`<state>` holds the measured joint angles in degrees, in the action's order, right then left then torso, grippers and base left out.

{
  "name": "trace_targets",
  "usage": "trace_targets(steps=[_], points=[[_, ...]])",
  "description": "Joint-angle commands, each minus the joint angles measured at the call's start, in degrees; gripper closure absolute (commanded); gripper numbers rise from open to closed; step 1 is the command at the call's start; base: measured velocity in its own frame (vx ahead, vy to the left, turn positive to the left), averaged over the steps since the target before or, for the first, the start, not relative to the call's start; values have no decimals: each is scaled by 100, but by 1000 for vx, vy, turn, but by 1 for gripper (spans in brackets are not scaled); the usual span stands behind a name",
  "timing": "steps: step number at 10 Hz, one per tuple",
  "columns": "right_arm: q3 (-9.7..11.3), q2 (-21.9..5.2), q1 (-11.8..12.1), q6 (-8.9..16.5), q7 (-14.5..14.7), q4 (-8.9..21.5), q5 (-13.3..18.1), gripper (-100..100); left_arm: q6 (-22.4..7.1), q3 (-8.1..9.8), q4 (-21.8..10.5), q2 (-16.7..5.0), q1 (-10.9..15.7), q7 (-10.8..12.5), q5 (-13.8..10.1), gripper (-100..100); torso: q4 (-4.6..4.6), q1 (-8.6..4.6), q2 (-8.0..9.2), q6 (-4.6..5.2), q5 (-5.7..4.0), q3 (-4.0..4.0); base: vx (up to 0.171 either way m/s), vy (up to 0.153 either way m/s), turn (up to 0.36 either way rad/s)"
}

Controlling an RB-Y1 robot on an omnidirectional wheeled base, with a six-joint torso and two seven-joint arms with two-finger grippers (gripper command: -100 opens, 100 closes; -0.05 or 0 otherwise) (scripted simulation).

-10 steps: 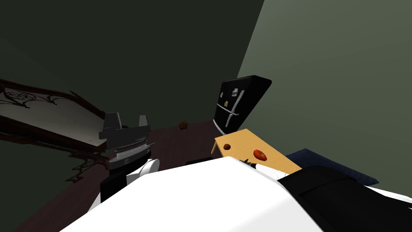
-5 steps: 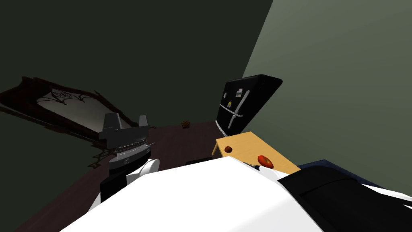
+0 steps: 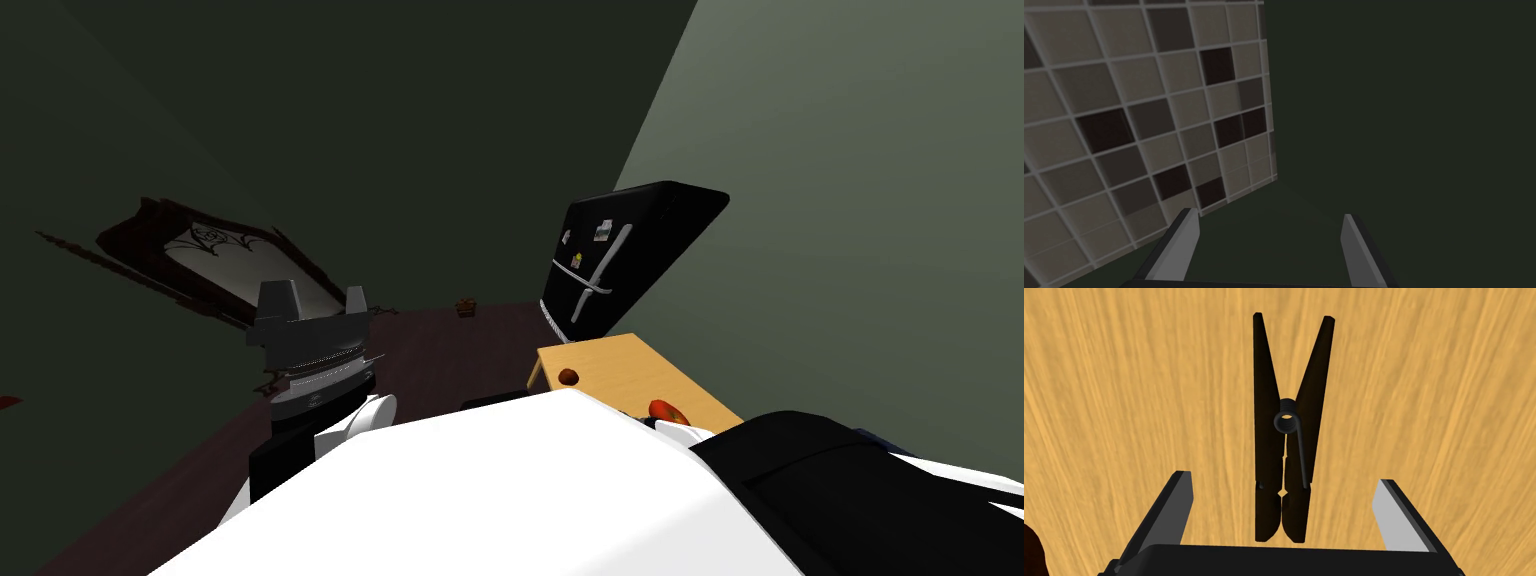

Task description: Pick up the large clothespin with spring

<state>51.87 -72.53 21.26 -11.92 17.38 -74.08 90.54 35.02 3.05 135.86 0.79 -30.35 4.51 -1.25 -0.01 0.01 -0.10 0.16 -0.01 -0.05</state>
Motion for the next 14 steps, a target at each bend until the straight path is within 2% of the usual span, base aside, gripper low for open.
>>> trace_targets(steps=[1,2,5,6,7,11,12,13,14], points=[[0,0,0,0,0,0,0,0,0,0,0,0,0,0,0,0,0,0,0,0,0,0,0,0,0],[11,169,-15,34,52,161,-9,-100,0,0,0,0,0,0,0,0,0,3,1,0,1,0,-2,-11,77],[33,506,-44,103,151,483,-23,-100,0,0,0,0,0,0,0,0,1,-7,3,0,-2,2,-6,-29,68],[17,421,-25,84,157,403,-47,-100,0,0,0,0,0,0,0,0,1,-6,3,0,-2,2,-2,-12,12],[19,432,-25,91,163,414,-46,100,0,0,0,0,0,0,0,0,0,-1,2,1,0,1,0,0,0],[21,430,-23,87,164,413,-45,100,0,0,0,0,0,0,0,0,2,3,1,0,1,1,0,0,0],[21,430,-23,87,164,413,-46,0,0,0,0,0,0,0,0,0,1,4,0,0,1,1,0,0,0],[14,225,-20,46,69,215,-11,100,0,0,0,0,0,0,0,0,1,4,0,0,1,1,5,18,-106],[11,169,-15,34,52,161,-9,100,0,0,0,0,0,0,0,0,1,11,0,5,5,1,7,32,-97]])
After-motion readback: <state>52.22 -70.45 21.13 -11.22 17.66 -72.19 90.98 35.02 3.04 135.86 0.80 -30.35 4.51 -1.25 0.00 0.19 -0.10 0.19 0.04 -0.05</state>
